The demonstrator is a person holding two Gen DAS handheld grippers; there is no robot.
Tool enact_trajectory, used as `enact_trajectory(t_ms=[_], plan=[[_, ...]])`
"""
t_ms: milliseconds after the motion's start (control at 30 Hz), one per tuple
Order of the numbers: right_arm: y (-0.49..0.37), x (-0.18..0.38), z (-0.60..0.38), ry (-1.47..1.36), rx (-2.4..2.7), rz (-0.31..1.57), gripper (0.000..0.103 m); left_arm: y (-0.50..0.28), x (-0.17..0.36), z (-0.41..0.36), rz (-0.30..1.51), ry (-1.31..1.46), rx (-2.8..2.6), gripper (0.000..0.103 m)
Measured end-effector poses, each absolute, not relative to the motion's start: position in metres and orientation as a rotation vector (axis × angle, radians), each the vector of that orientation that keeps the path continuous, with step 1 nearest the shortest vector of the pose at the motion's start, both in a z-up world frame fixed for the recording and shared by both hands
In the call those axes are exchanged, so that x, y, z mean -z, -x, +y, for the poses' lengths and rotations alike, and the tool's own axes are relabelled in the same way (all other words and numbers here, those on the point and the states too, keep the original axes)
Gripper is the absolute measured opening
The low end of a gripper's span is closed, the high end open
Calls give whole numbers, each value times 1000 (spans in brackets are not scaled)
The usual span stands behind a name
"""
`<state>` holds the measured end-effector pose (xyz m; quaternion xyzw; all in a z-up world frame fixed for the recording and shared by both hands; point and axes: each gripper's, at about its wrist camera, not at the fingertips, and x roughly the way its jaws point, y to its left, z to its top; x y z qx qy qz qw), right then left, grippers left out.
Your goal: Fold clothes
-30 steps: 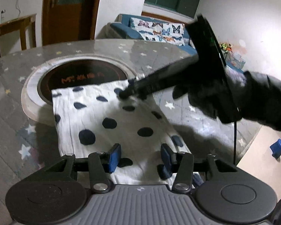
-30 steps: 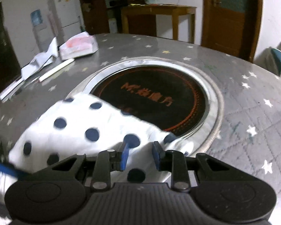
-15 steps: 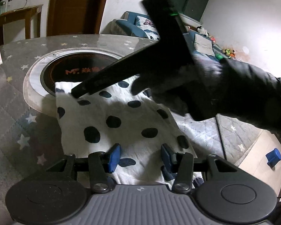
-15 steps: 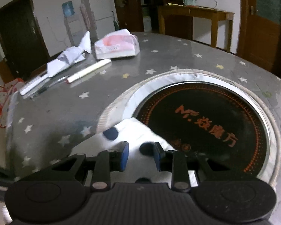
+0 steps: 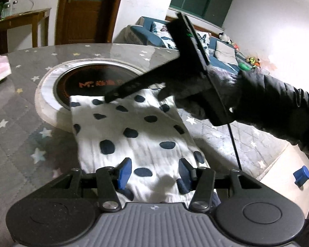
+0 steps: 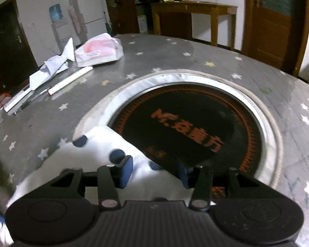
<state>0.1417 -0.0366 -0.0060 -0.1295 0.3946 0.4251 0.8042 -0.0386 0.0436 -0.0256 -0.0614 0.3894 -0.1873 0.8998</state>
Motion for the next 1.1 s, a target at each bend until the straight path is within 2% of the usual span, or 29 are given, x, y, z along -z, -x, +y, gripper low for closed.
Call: enact_trajectory(t_ms=[467,633,767,1100], plan=[[-144,7,-64,313,-898,903,46,59,31,73,871,169,274,59],[-138,3,-66,333,-906,902,33,66,34,79,883,186,253,61],[-131,-2,-69,350,-901,890,16,72,34,83,890,190,243,62],[-115,-9,-88,366,-855,860,10,69,43,86,908,221,252,65]])
